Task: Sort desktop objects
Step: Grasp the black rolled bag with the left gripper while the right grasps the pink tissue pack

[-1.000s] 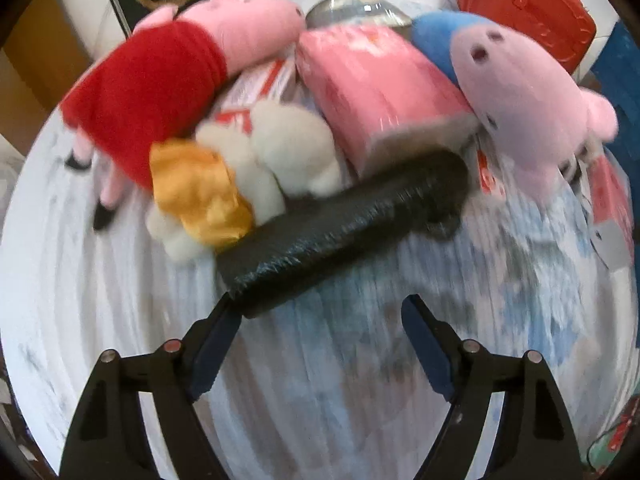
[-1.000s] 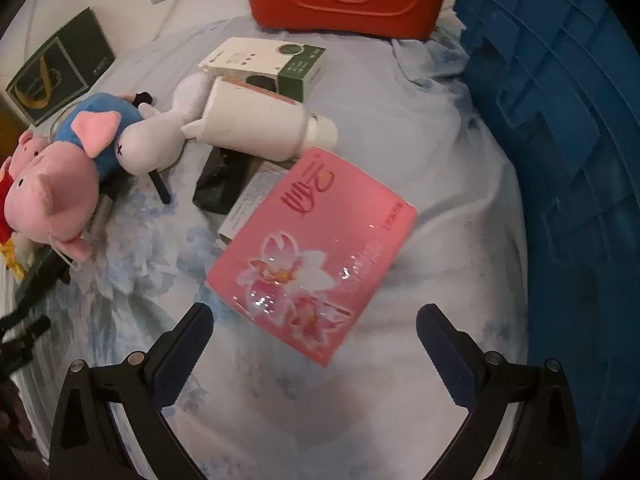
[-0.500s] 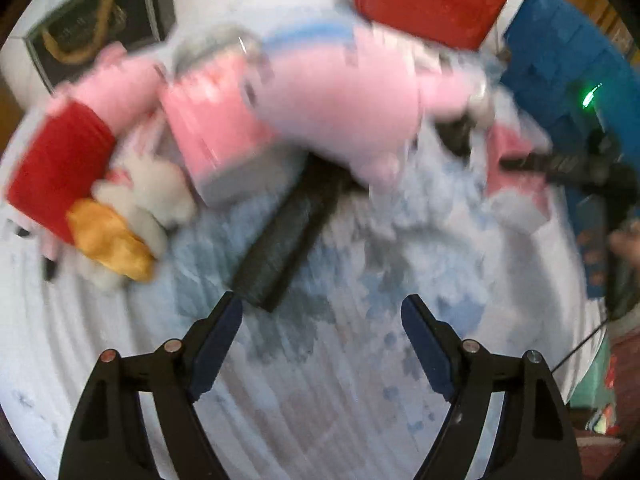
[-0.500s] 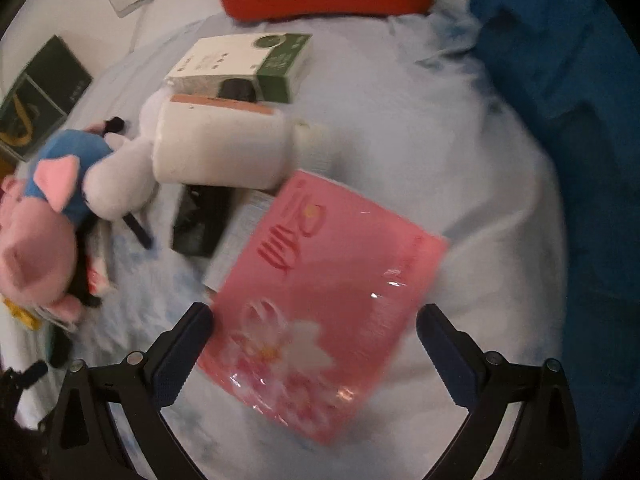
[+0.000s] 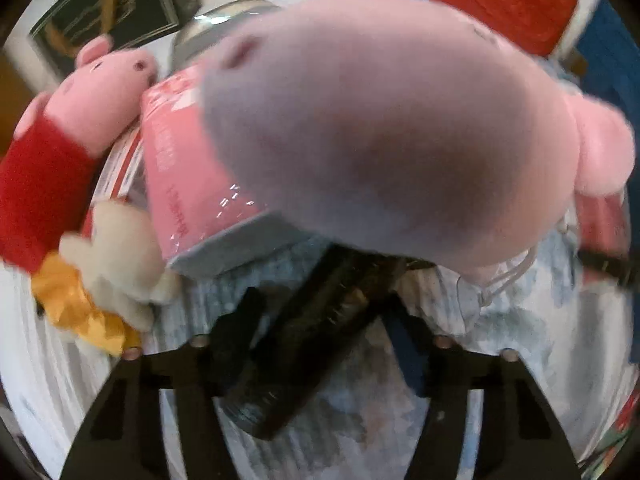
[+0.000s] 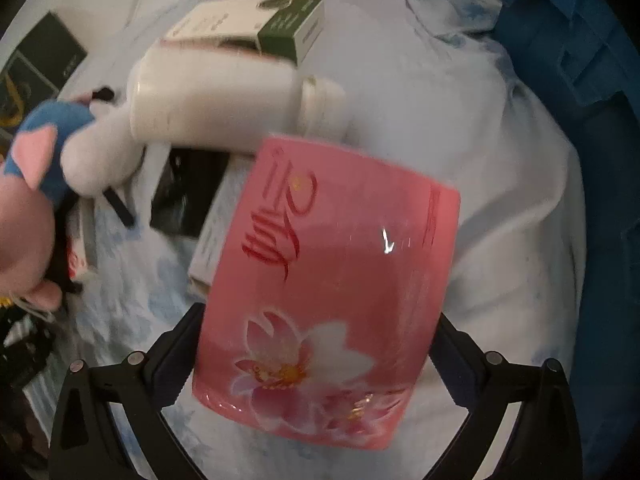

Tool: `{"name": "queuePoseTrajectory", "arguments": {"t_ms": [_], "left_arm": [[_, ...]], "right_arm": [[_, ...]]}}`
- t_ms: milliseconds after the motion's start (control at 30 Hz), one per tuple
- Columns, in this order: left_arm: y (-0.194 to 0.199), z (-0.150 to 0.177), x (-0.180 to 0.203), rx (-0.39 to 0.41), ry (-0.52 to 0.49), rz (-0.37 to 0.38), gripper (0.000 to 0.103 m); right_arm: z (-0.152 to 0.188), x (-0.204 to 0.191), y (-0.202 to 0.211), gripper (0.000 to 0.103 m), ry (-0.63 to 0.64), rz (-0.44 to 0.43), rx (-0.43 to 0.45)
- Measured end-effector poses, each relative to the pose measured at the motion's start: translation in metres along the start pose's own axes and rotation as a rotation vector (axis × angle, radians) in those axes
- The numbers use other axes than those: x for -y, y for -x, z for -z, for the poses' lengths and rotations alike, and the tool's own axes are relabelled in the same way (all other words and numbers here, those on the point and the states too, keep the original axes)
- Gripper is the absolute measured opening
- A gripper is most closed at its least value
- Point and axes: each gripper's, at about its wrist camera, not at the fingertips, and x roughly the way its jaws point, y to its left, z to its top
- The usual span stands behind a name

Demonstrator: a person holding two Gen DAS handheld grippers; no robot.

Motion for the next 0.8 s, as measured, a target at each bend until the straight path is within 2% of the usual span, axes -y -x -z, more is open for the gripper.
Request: {"name": "queuePoseTrajectory", "arguments": {"t_ms": [67, 100, 200, 233, 300, 333, 400, 467, 500, 567, 633, 733, 767, 800], "left_arm": [[-0.002, 0.003, -0.001, 0.014, 0.019, 0.011, 0.057], [-0.003, 0.003, 0.0, 0.021, 0.02, 0.01, 0.057], [-0.009, 0.001, 0.008, 0.028, 0.017, -0.014, 0.058], [-0.011, 0.0, 0.012, 0.033, 0.013, -0.022, 0.06], [-0.017, -0.001, 0.02, 0.037, 0.003, -0.023, 0.072], [-0.019, -0.001, 0.024, 0.04, -0.006, -0.034, 0.074], [-0.024, -0.003, 0.028, 0.029, -0.002, -0.026, 0.084], [-0.028, -0.006, 0.032, 0.016, 0.005, -0.034, 0.085], [-0.029, -0.007, 0.033, 0.009, 0.009, -0.031, 0.085], [-0.03, -0.009, 0.032, 0.003, 0.023, -0.007, 0.083], [-0.032, -0.011, 0.032, 0.001, 0.027, -0.006, 0.079], [-0.034, -0.017, 0.035, 0.008, 0.027, -0.027, 0.064], [-0.034, -0.019, 0.036, 0.014, 0.031, -0.03, 0.055], [-0.035, -0.021, 0.036, 0.012, 0.035, -0.022, 0.053]], "right_arm": [[0.009, 0.004, -0.008, 0.103, 0.0, 0.008, -0.026], [0.013, 0.004, -0.008, 0.103, 0.025, 0.043, -0.004], [0.011, 0.006, -0.006, 0.103, 0.03, 0.034, 0.004], [0.008, 0.006, -0.005, 0.103, 0.026, 0.035, -0.002], [0.006, 0.007, -0.004, 0.103, 0.015, 0.035, 0.008], [0.005, 0.007, -0.002, 0.103, 0.006, 0.037, 0.02], [0.007, 0.007, 0.001, 0.103, 0.002, 0.038, 0.057], [0.008, 0.006, 0.003, 0.103, 0.014, 0.039, 0.071], [0.006, 0.006, 0.003, 0.103, 0.025, 0.031, 0.047], [0.003, 0.01, 0.008, 0.101, 0.001, 0.013, 0.005], [0.0, 0.012, 0.025, 0.1, -0.016, 0.0, 0.056], [-0.011, 0.006, 0.038, 0.1, 0.004, 0.013, 0.102], [-0.016, 0.005, 0.037, 0.1, 0.007, 0.014, 0.102], [-0.02, 0.004, 0.034, 0.093, 0.006, 0.011, 0.094]]}}
